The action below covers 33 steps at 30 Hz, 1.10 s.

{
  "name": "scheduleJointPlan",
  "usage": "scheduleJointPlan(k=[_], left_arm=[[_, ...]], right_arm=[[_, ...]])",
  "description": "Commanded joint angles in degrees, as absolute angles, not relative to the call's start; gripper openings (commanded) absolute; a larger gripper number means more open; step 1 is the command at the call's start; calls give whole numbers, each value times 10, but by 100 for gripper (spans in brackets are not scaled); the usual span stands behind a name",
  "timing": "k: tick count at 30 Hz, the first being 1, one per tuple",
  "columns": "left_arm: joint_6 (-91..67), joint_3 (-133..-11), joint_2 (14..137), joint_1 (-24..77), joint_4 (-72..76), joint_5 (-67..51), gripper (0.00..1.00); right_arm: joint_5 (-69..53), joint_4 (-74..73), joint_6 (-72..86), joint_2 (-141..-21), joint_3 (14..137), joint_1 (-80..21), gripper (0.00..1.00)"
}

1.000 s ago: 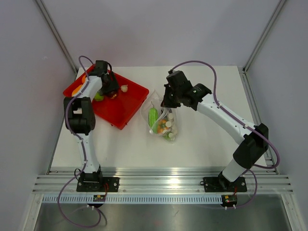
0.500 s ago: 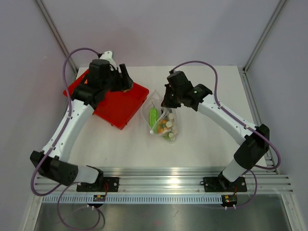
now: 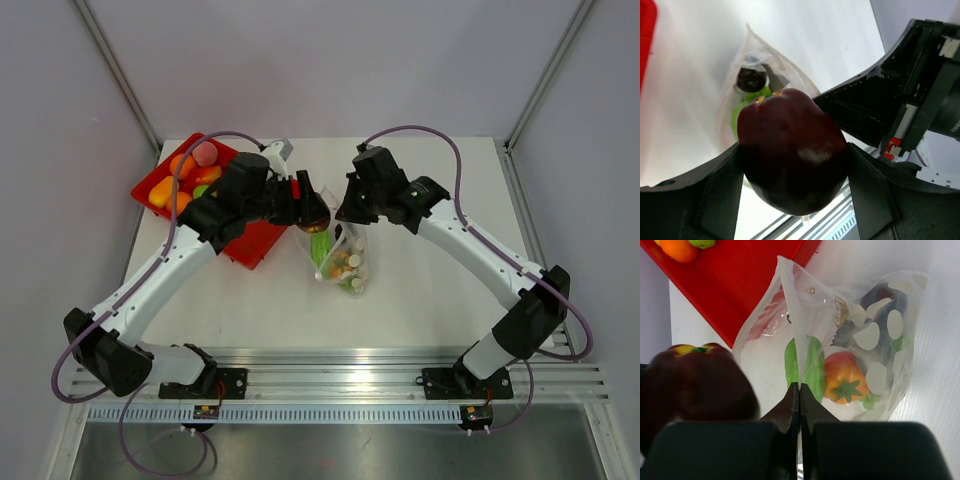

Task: Place the food in the zip-top bag and seal the zipper
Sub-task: Place the fake vegetable in the zipper food storage bag.

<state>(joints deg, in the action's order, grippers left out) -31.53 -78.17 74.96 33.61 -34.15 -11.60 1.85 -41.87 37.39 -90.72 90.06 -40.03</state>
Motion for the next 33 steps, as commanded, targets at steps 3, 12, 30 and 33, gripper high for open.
scheduleJointPlan(k=[3,12,30,33], left_arm=[[-360,-769,779,347,-247,-161,36],[-395,-737,828,363,-200,-157,36],[-309,-755,788,403,-309,-195,99],[-288,-766,767,403,-338,-192,98]], right_arm=[[13,-416,382,-853,909,-408,0],[14,-424,383,-819,910,-408,0],[20,-417,387,-819,896,-408,0],[21,-417,389,-821,895,-408,0]])
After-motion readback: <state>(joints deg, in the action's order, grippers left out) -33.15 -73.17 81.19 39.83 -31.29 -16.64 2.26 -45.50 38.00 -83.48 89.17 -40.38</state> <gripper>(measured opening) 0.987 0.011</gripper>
